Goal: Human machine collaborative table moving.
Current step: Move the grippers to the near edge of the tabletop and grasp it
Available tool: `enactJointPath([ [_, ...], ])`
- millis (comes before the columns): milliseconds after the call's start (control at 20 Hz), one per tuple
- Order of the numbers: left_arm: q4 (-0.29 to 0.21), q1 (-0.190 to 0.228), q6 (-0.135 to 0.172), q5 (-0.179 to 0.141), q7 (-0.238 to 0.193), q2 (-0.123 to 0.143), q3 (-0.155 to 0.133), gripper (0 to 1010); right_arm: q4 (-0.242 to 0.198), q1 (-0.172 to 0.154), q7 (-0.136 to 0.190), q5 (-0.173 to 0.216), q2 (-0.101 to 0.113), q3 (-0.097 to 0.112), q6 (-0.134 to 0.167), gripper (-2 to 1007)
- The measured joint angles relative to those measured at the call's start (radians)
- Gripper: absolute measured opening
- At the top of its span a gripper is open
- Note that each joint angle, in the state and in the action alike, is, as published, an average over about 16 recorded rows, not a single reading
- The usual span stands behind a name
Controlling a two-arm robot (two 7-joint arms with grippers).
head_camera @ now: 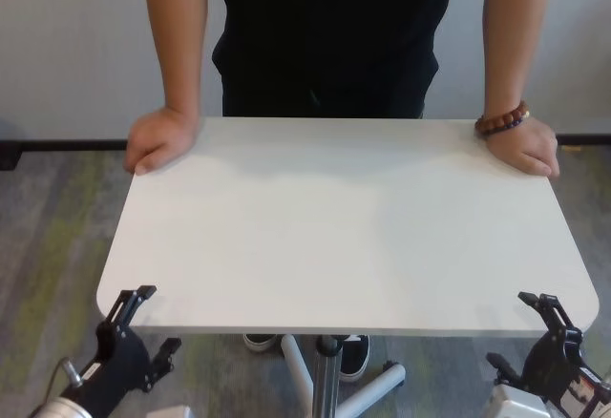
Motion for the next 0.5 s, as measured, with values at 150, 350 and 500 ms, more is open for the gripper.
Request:
enactJointPath([
  [150, 0.026, -0.019, 0.005, 0.017, -0.003, -0.014, -0.001, 1002, 0.004, 0.002, 0.005, -0.014, -0.006, 0.001, 0.009, 1005],
  [350, 0.058, -0.042, 0.011, 0.038, -0.002, -0.031, -0.003, 1002, 0.012, 0.006, 0.01, -0.036, -0.014, 0.002, 0.018, 1005],
  [500, 0.078, -0.054, 0.014, 0.055, 0.001, -0.043, -0.006, 1002, 0.021, 0.011, 0.013, -0.055, -0.021, 0.001, 0.024, 1005],
])
